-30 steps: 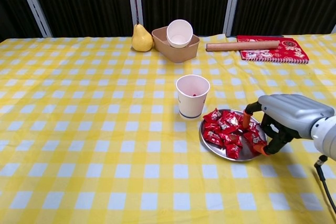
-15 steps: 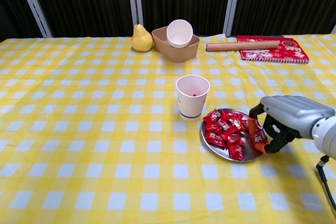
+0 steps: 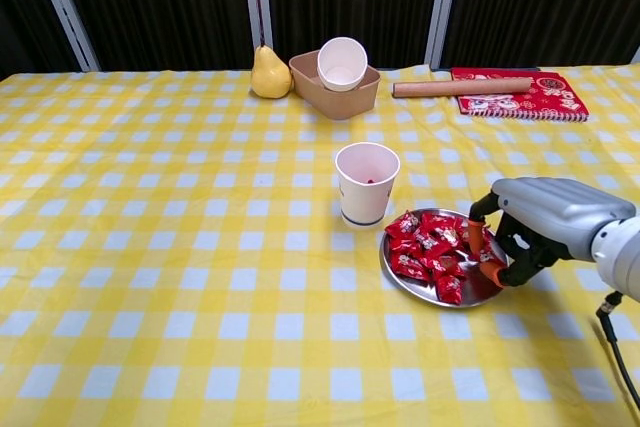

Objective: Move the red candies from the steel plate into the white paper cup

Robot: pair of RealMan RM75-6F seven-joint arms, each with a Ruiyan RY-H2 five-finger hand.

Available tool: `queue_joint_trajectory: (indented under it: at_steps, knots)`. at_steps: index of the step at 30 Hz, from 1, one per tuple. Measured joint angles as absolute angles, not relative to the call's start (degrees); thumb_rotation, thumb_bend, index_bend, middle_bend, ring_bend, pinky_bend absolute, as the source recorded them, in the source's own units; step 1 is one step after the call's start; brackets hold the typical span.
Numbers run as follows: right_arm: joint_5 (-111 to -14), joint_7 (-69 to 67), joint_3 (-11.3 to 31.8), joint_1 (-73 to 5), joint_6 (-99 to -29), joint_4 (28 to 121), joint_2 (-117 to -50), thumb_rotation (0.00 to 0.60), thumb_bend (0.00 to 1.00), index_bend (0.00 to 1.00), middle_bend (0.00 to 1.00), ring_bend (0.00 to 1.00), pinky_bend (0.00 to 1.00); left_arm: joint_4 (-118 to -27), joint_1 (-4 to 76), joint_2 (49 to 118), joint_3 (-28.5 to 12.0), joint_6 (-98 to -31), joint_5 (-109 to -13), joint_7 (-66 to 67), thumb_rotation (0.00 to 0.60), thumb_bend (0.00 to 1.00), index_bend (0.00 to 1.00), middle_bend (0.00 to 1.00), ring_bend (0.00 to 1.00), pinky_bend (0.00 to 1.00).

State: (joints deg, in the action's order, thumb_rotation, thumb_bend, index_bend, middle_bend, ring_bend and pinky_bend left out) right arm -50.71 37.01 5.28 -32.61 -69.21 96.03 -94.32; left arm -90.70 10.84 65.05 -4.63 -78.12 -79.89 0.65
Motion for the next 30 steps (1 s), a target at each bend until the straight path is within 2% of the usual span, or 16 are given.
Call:
queue_joint_trajectory:
  at_steps: [10, 18, 23, 30]
  knots:
    - [-54.46, 36.75, 7.40, -33.12, -70.71, 103.22, -91.57, 0.600, 0.50, 0.54, 0.85, 0.92, 0.95, -90.54, 10.86, 65.07, -4.55, -78.23, -80.24, 0.65, 0.600, 0.00, 0.00, 0.00, 0.00, 0.00]
    - [-53.70, 39.99, 13.62, -37.11, -71.12, 108.40, -90.22, 0.600, 0.50, 0.54, 0.85, 0.92, 0.95, -90.34, 10.97, 65.04, -4.57, -77.94, -80.17, 0.37, 0.600, 0.00, 0.00, 0.00, 0.00, 0.00]
    - [-50.73, 41.92, 16.50, -40.37, -70.38, 109.06, -91.20, 0.600, 0.50, 0.54, 0.85, 0.92, 0.95, -90.41, 11.06, 64.83, -4.53, -77.48, -80.00, -0.12, 0.600, 0.00, 0.00, 0.00, 0.00, 0.00]
    - [-47.57, 43.54, 17.96, -44.37, -69.09, 105.48, -94.74, 0.600, 0.50, 0.54, 0.85, 0.92, 0.95, -90.61, 11.20, 64.42, -4.55, -76.77, -79.59, -1.09, 0.600, 0.00, 0.00, 0.00, 0.00, 0.00]
